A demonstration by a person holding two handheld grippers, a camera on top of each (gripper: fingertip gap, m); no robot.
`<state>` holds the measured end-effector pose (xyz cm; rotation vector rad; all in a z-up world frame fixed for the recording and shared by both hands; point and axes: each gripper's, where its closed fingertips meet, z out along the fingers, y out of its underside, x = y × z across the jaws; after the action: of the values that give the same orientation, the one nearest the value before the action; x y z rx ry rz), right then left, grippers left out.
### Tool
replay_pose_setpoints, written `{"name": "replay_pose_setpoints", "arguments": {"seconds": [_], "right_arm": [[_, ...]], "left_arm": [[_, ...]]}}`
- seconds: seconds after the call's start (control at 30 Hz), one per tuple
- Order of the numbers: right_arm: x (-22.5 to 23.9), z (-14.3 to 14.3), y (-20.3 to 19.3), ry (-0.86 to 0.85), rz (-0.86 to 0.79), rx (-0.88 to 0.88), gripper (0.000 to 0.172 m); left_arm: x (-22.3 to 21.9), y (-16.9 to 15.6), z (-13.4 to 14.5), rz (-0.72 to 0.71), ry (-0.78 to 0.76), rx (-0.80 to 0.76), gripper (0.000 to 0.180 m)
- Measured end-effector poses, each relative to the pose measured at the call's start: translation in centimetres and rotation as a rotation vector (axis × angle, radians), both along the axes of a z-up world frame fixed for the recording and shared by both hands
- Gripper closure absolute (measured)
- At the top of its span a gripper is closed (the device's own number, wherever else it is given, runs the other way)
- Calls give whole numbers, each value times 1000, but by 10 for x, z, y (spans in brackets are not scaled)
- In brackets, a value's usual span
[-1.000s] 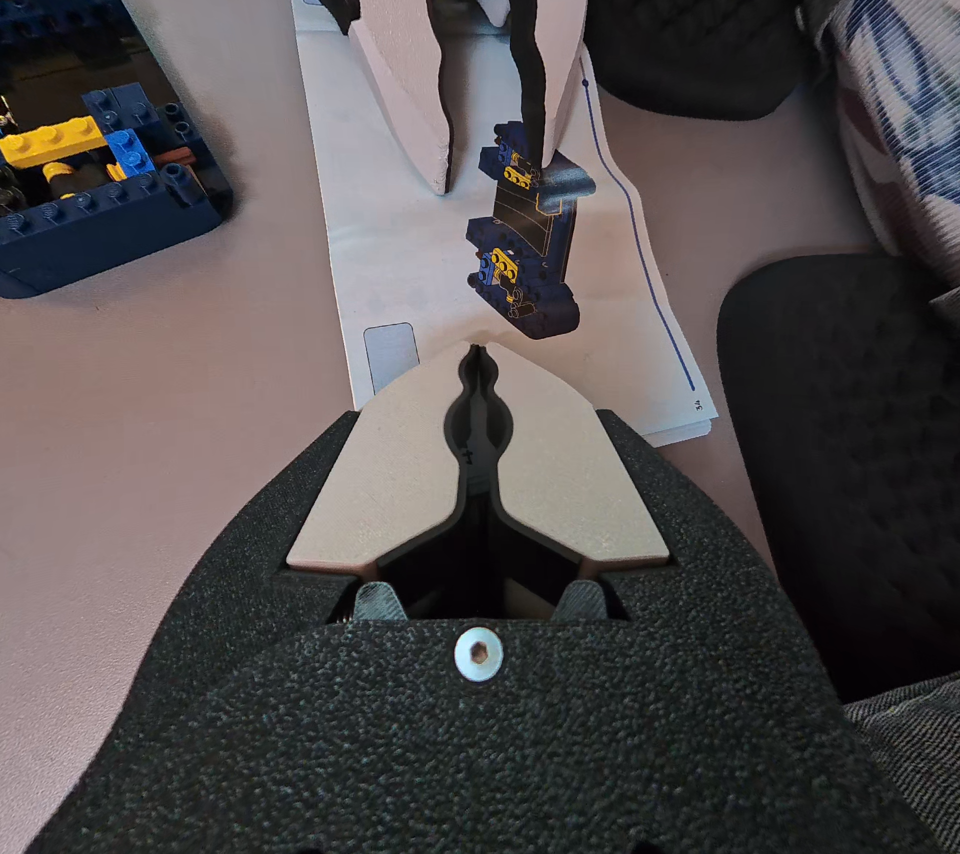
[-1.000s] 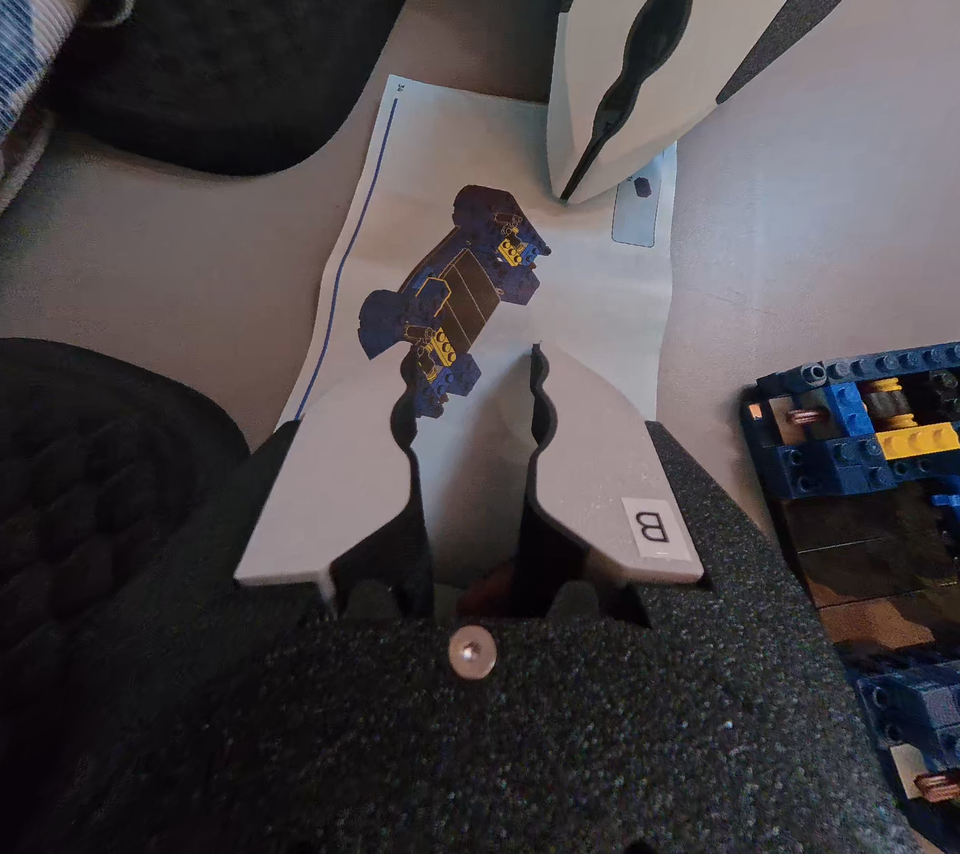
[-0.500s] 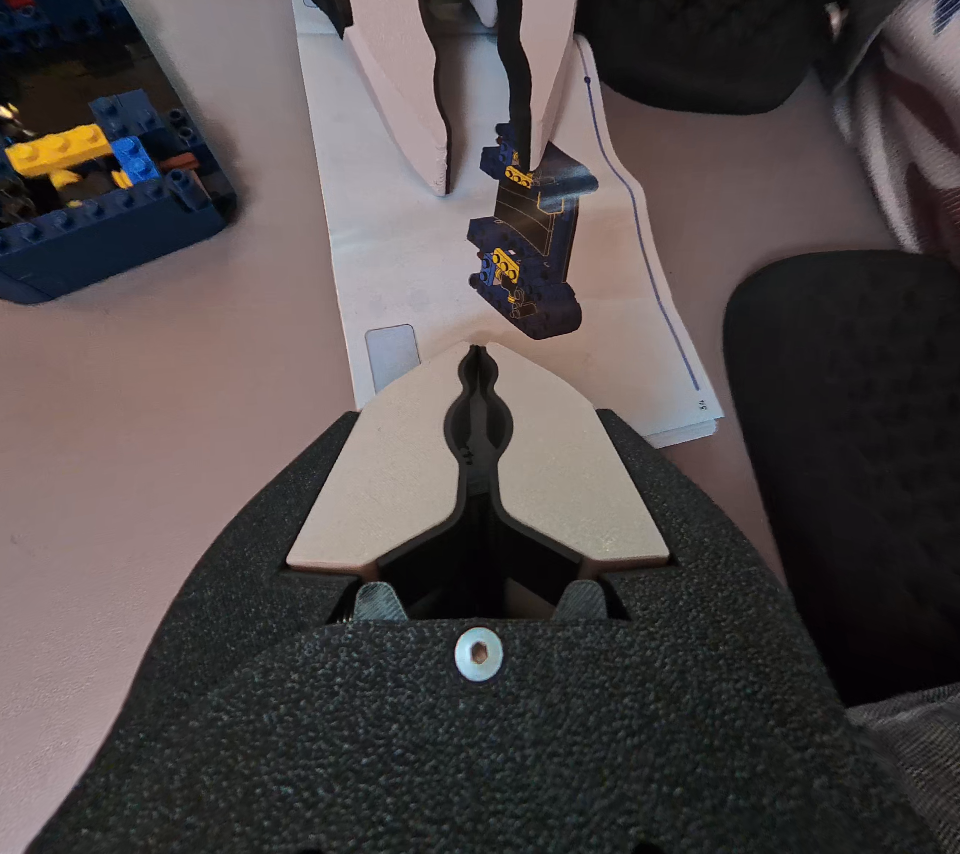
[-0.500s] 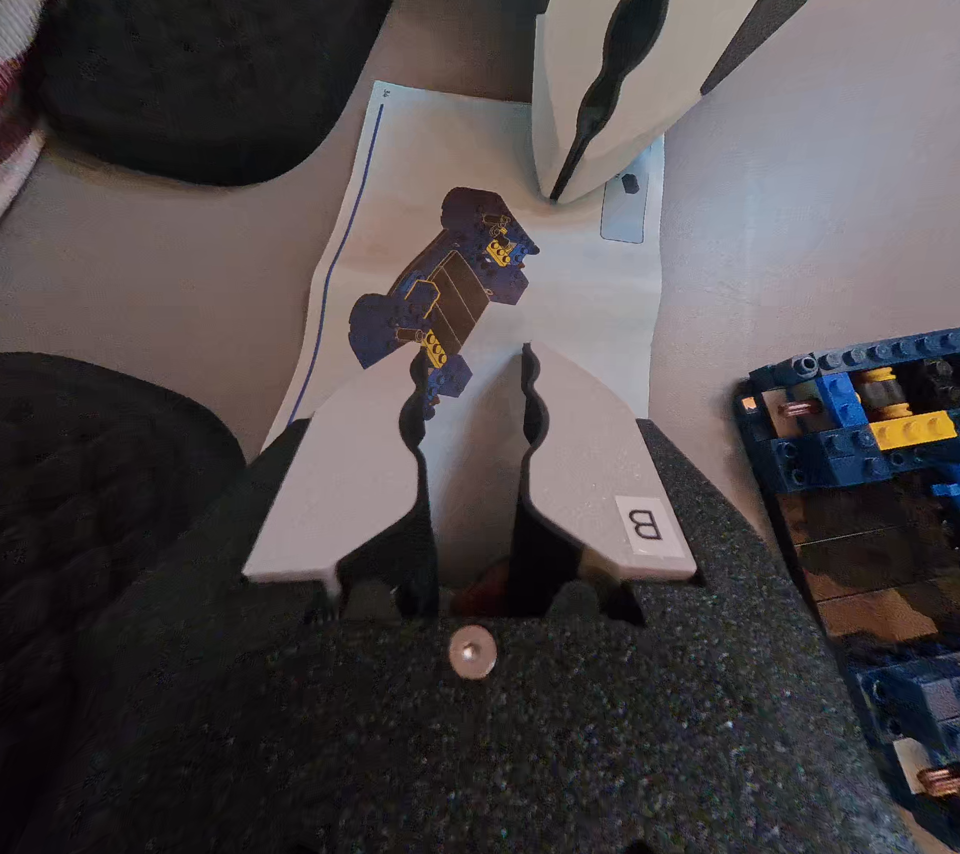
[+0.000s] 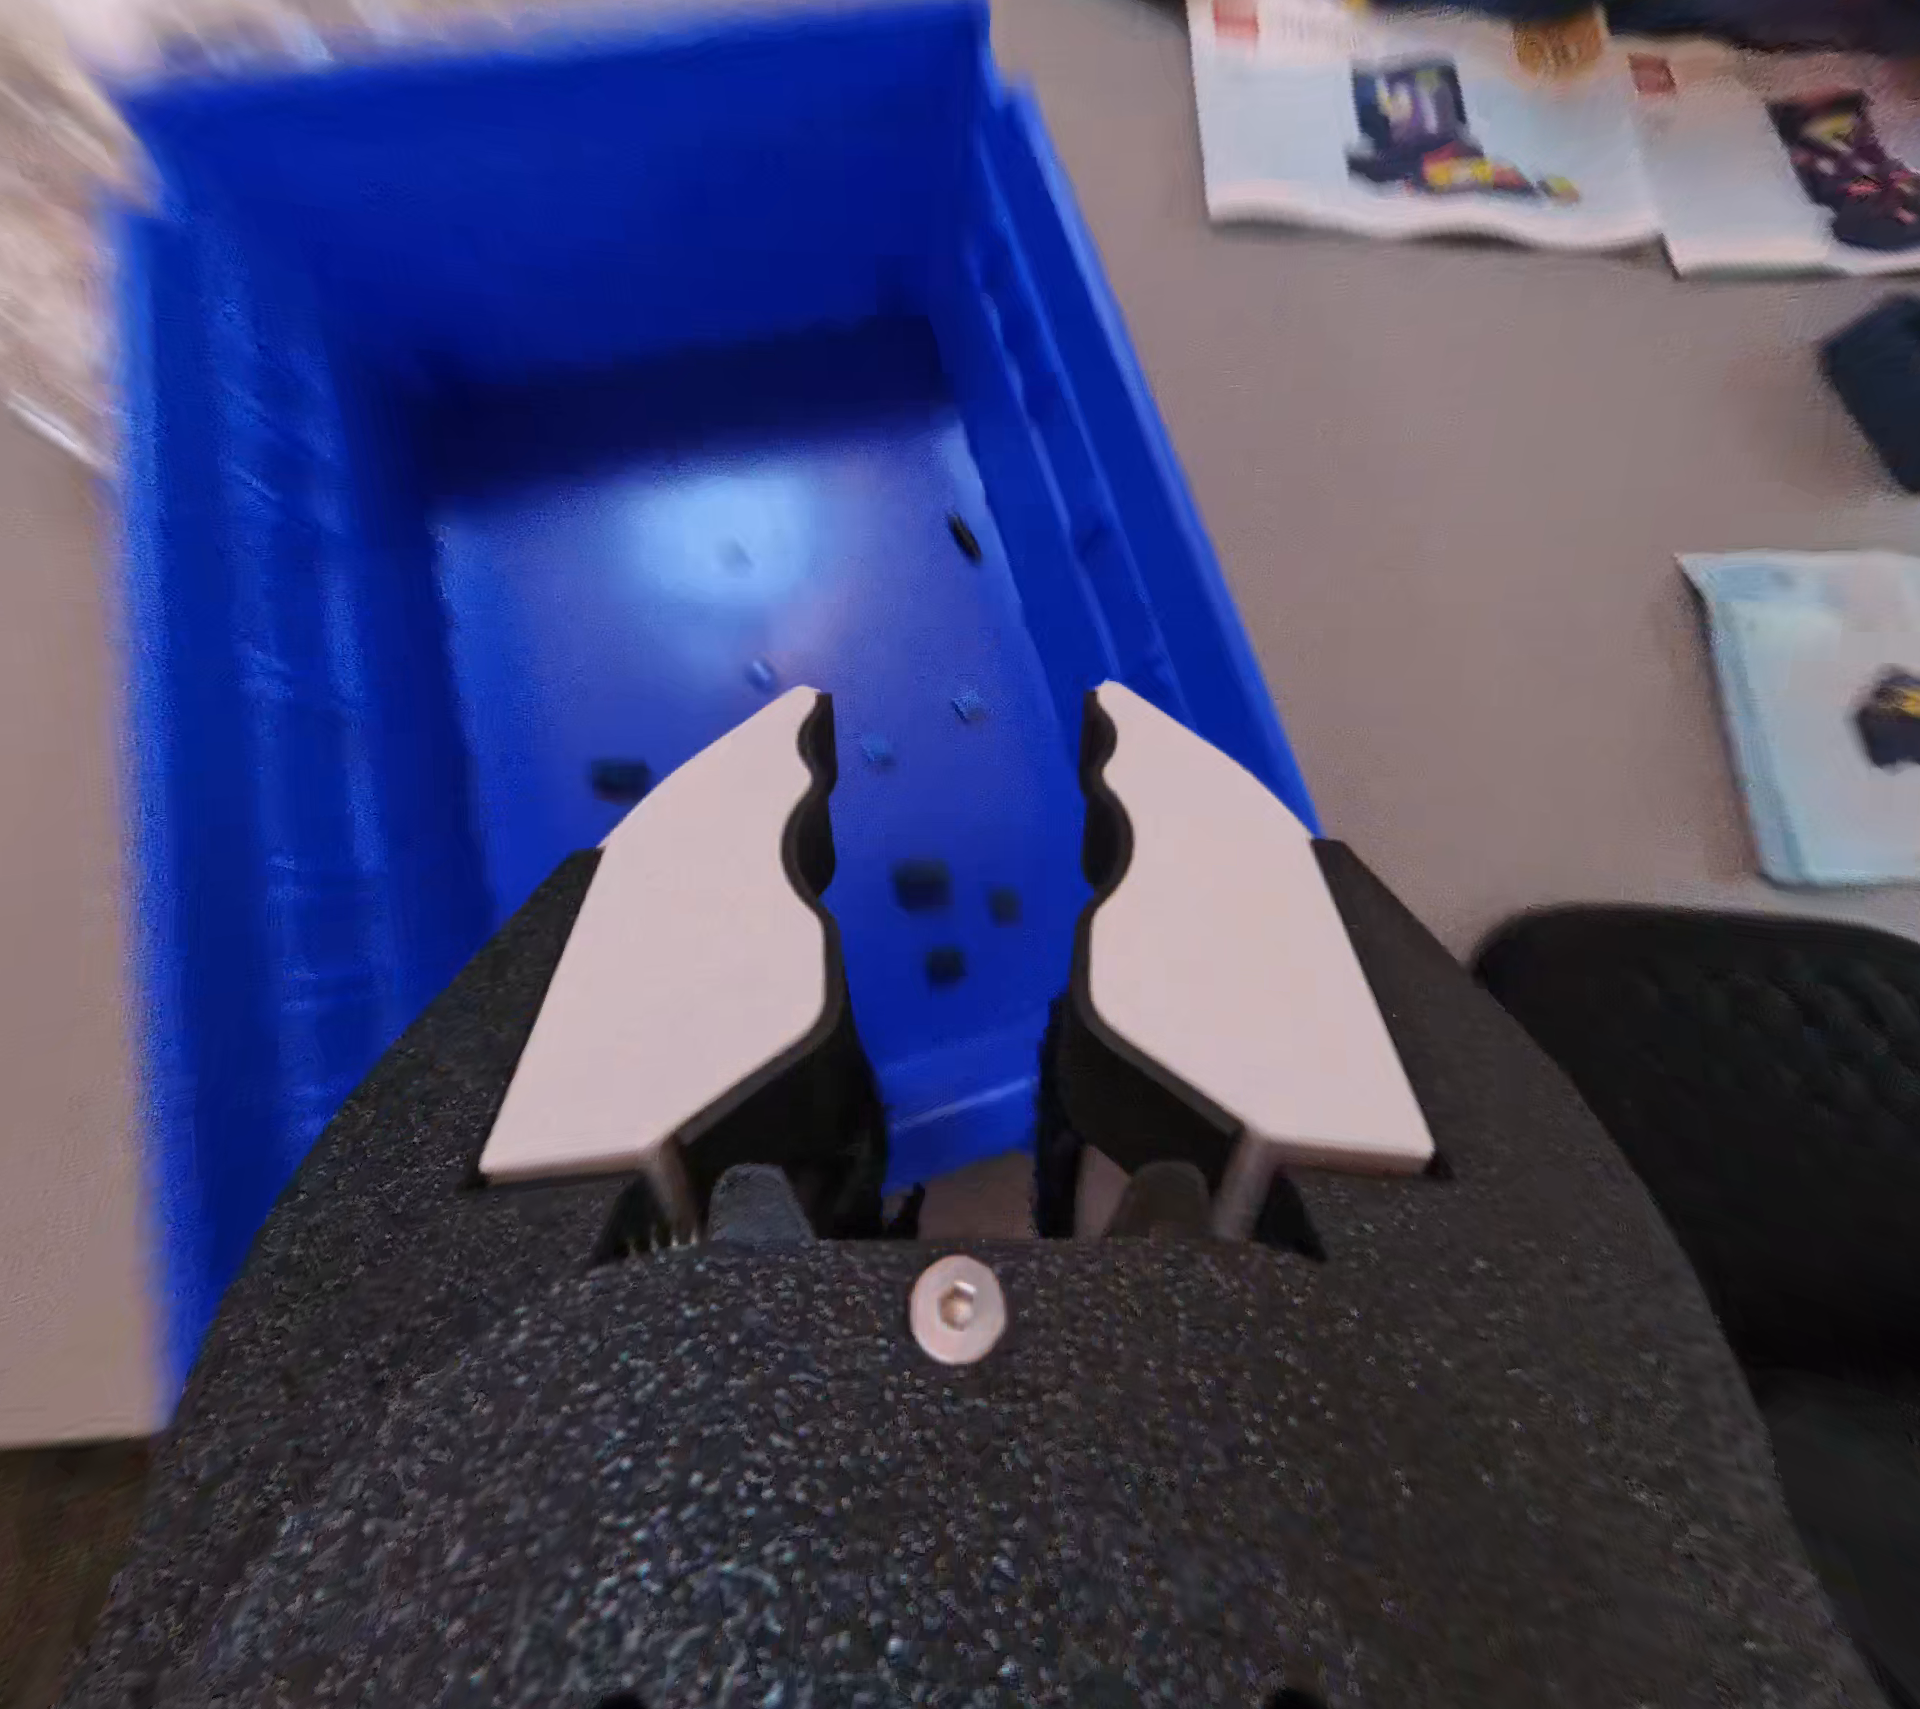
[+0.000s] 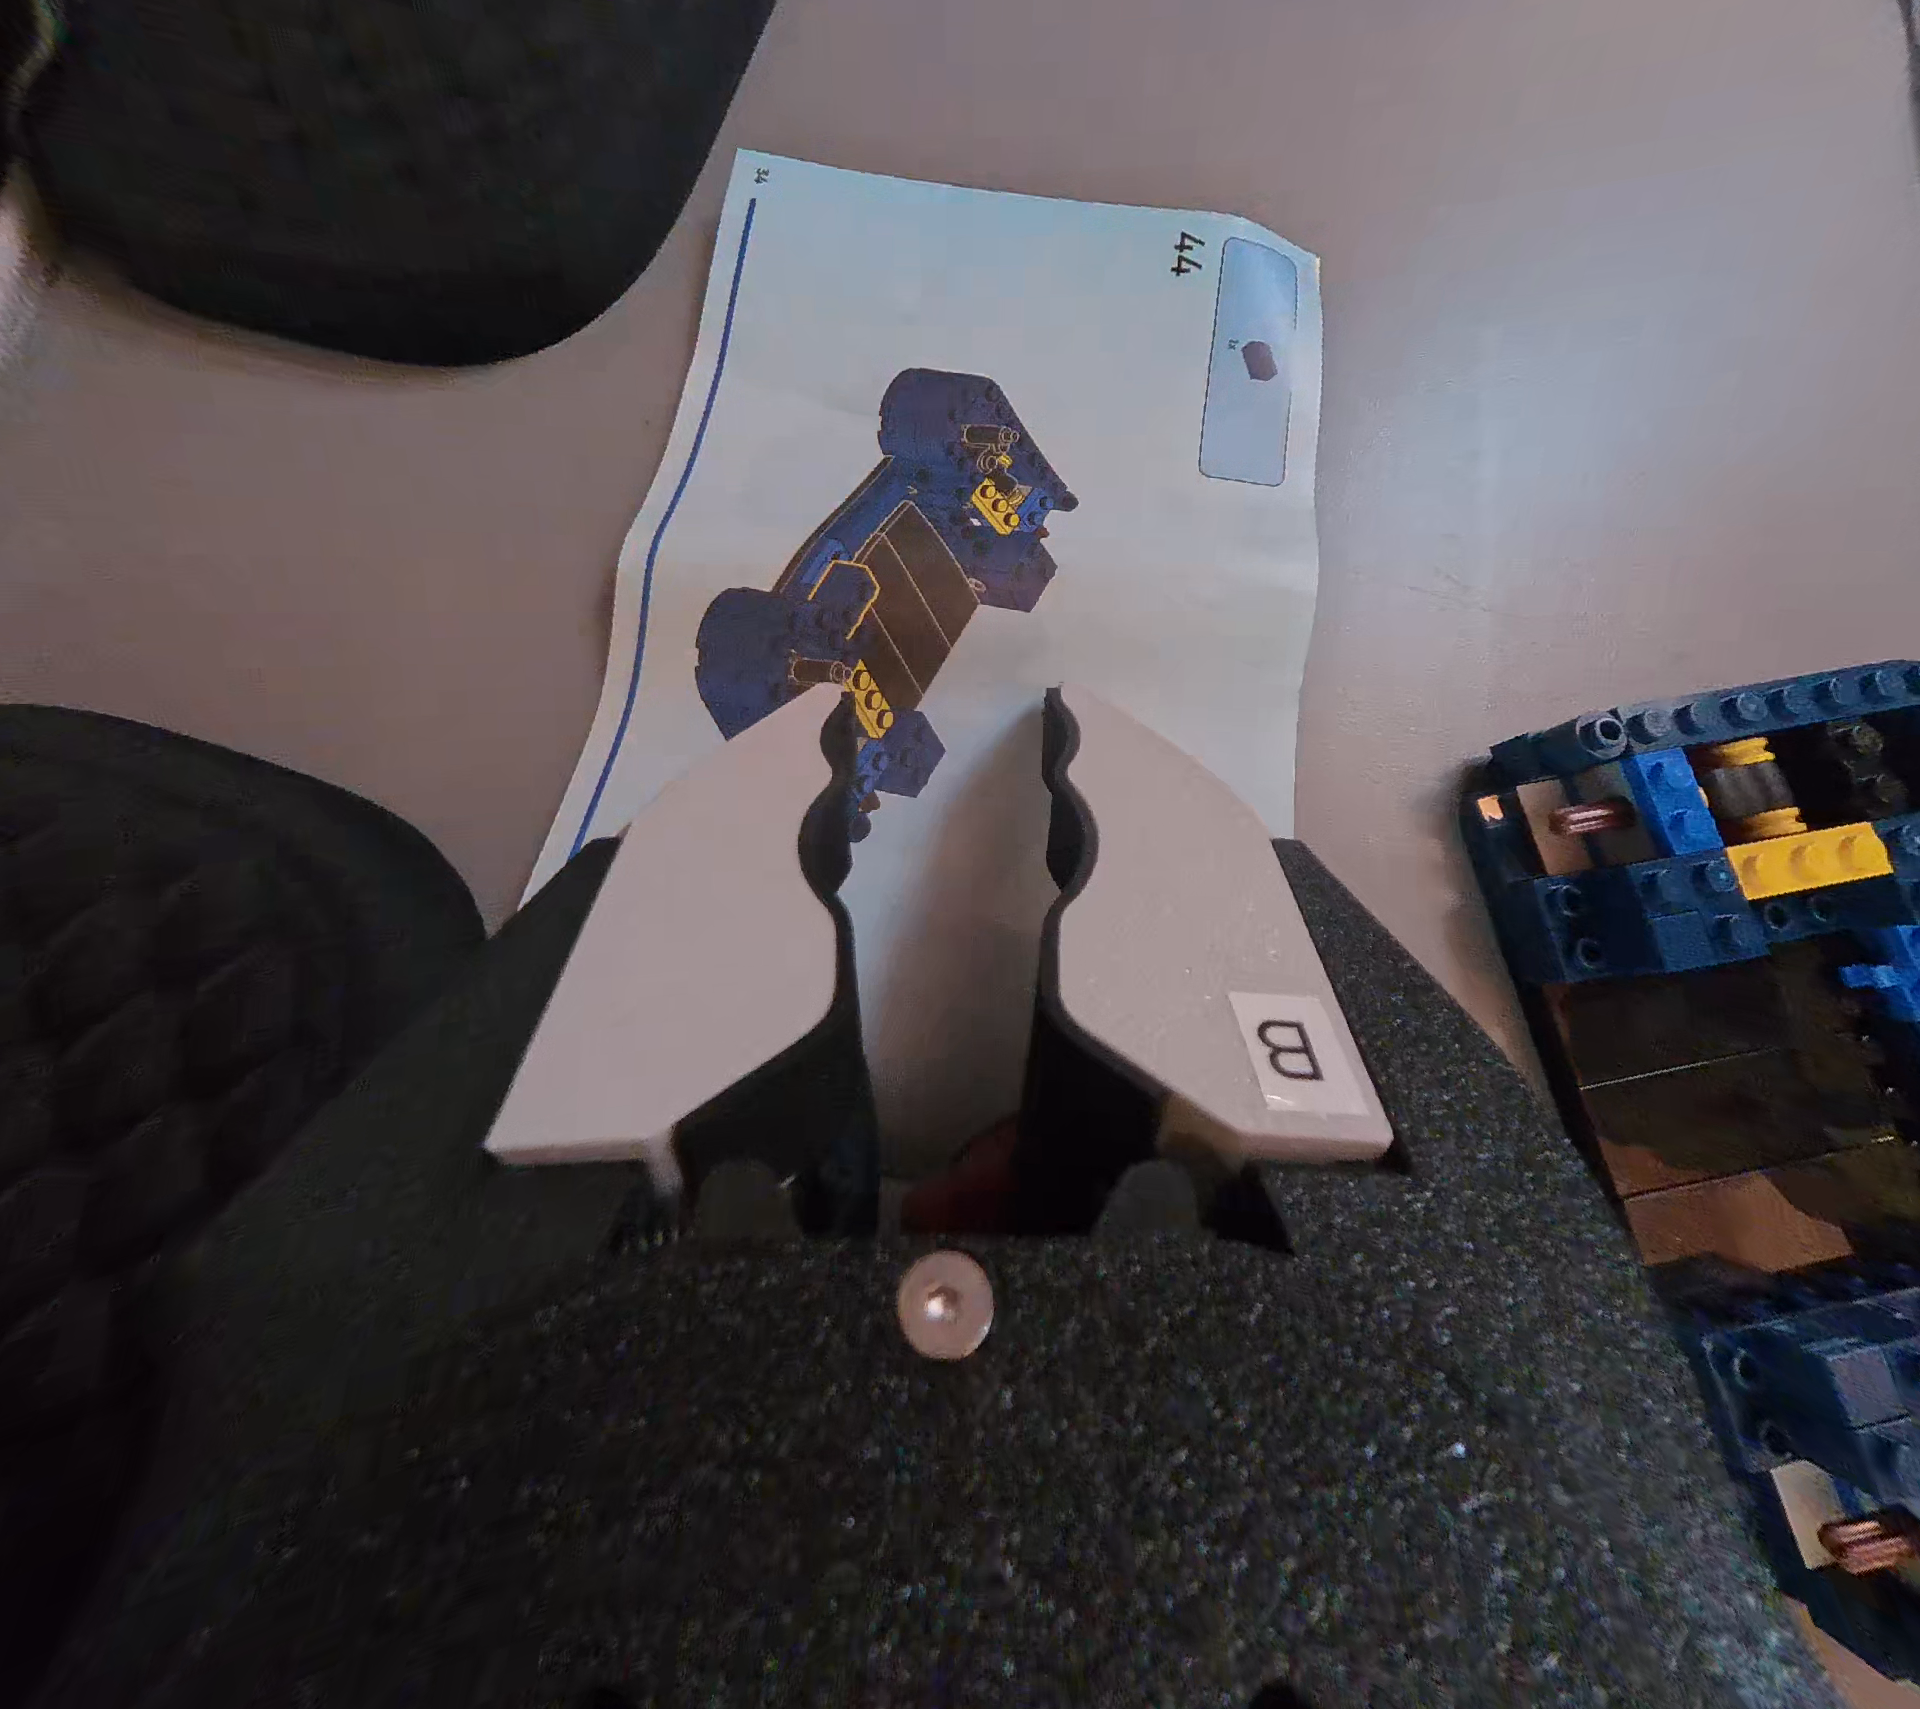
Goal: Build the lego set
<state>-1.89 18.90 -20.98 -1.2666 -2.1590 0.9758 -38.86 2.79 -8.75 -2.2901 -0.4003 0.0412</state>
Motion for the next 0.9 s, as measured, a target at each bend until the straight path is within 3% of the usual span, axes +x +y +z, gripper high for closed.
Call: {"name": "replay_pose_setpoints", "arguments": {"seconds": [0.07, 0.17, 0.27, 0.43, 0.53, 0.67, 0.73, 0.77, 0.83, 0.9], "right_arm": [[0, 0, 0, 0, 0, 0, 138], [0, 0, 0, 1, -3, 3, 138], [0, 0, -1, 1, -5, 2, 138], [-1, 0, -1, 1, -5, 2, 138], [-1, 0, -1, 1, -6, 2, 138], [-1, 0, -1, 1, -7, 2, 138], [-1, 0, -1, 3, -8, 5, 138], [-1, 0, -1, 5, -9, 9, 138], [-3, 1, -1, 16, -17, 25, 135], [-7, 4, -1, 45, -15, 64, 133]], "left_arm": [[11, -5, -37, -42, -151, -33, 135], [0, -28, -81, 35, -92, -245, 140], [5, -19, -88, 11, -154, -203, 143], [1, -25, -110, 11, -148, -316, 140], [3, -26, -113, -27, -147, -349, 164], [11, -23, -112, -111, -188, -349, 164], [1, -13, -92, -85, -109, -212, 164], [-3, -4, -69, -67, -54, -76, 164], [3, 15, 10, -94, 97, 366, 165], [56, 22, 95, -298, 108, 833, 165]]}}
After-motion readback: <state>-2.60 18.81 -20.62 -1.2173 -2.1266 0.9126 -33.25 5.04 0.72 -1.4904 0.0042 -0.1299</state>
